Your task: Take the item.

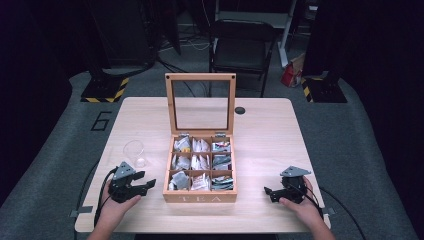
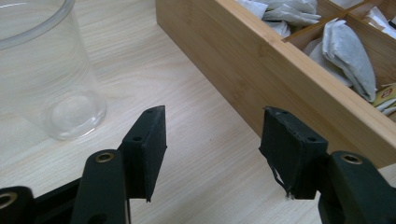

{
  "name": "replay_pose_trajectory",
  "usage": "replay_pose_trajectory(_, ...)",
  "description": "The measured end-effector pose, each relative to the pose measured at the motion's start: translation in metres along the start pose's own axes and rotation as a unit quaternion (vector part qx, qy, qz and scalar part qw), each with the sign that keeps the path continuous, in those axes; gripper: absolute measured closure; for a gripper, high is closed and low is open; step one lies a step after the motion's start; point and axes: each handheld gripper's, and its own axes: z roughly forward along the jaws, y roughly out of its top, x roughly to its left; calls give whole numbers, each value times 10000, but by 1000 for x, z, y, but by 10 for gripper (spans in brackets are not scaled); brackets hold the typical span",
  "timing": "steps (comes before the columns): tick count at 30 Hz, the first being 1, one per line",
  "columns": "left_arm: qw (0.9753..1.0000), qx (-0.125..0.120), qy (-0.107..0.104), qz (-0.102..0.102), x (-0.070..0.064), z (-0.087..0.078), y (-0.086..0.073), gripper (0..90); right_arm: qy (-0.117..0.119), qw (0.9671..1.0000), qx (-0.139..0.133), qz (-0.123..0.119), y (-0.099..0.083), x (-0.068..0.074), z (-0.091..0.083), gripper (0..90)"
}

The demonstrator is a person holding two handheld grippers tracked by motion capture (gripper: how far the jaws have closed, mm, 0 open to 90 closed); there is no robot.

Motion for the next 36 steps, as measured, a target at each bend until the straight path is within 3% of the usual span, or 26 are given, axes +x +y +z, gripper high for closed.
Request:
replay_pose_trajectory(3, 10000, 14, 3, 61, 0, -1, 1, 419, 1, 10000, 1, 1, 0, 0, 0, 0)
replay_pose_trajectory(10, 9999, -144, -38, -51, -5, -6, 9, 427, -3, 10000, 0, 5, 0, 0, 0, 0)
replay_pose_trajectory(24, 9997, -120, -63, 185, -11, -7, 30, 445, -4, 10000, -1, 5, 0, 0, 0, 0)
replay_pose_trajectory(36, 9994, -146, -172, 254, -19, -2, 45, 490, -3, 10000, 0, 2, 0, 0, 0, 0)
